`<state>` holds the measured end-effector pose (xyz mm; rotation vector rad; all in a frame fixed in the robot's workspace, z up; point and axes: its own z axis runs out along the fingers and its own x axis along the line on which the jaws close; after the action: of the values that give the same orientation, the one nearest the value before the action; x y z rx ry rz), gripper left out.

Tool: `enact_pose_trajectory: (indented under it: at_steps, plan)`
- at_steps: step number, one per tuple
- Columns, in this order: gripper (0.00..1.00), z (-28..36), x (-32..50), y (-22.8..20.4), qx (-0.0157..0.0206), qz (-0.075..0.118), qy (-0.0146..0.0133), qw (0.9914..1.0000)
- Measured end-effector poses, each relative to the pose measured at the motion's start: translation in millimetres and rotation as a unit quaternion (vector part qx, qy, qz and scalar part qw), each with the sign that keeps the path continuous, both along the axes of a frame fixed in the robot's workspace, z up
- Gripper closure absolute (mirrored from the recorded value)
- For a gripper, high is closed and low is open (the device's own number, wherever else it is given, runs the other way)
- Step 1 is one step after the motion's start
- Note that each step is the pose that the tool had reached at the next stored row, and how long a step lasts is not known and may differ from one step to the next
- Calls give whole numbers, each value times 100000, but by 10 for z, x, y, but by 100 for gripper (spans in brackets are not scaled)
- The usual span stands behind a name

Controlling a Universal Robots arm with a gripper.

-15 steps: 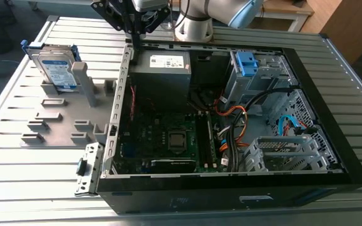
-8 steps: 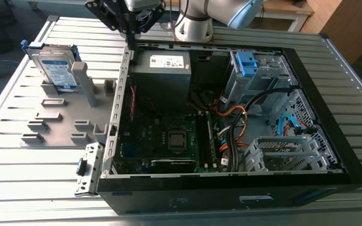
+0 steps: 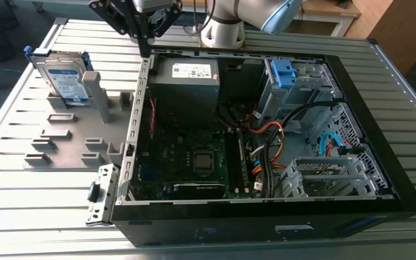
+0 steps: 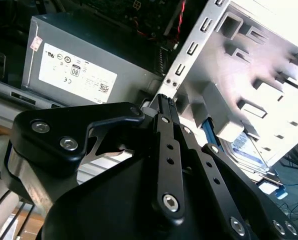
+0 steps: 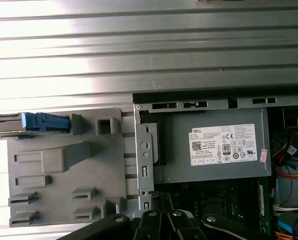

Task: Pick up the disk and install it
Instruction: 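Reach for the disk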

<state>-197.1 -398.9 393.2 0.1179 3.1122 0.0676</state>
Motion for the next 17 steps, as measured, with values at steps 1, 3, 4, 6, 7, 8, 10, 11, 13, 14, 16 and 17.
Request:
enact_pose_trajectory:
  at_steps: [1, 3, 4, 6, 7, 8, 10, 11, 13, 14, 16, 17]
  plan:
    - [89, 0, -12, 0, 2, 2, -1, 100000]
    - [89, 0, -36, 0, 0, -1, 2, 100000]
    - [89, 0, -48, 0, 2, -4, 0, 100000]
    - [89, 0, -74, 0, -3, -5, 4, 100000]
    - [89, 0, -86, 0, -2, -1, 3, 100000]
    - [89, 0, -99, 0, 1, -1, -1, 100000]
    - [89, 0, -126, 0, 1, 0, 3, 100000]
    - [89, 0, -142, 0, 1, -3, 0, 100000]
    - [89, 0, -171, 0, 1, 0, 0, 100000]
    - [89, 0, -185, 0, 0, 3, 3, 100000]
    - [89, 0, -216, 0, 1, 1, 1, 100000]
    - [89, -1, -232, 0, 4, -4, -1, 100000]
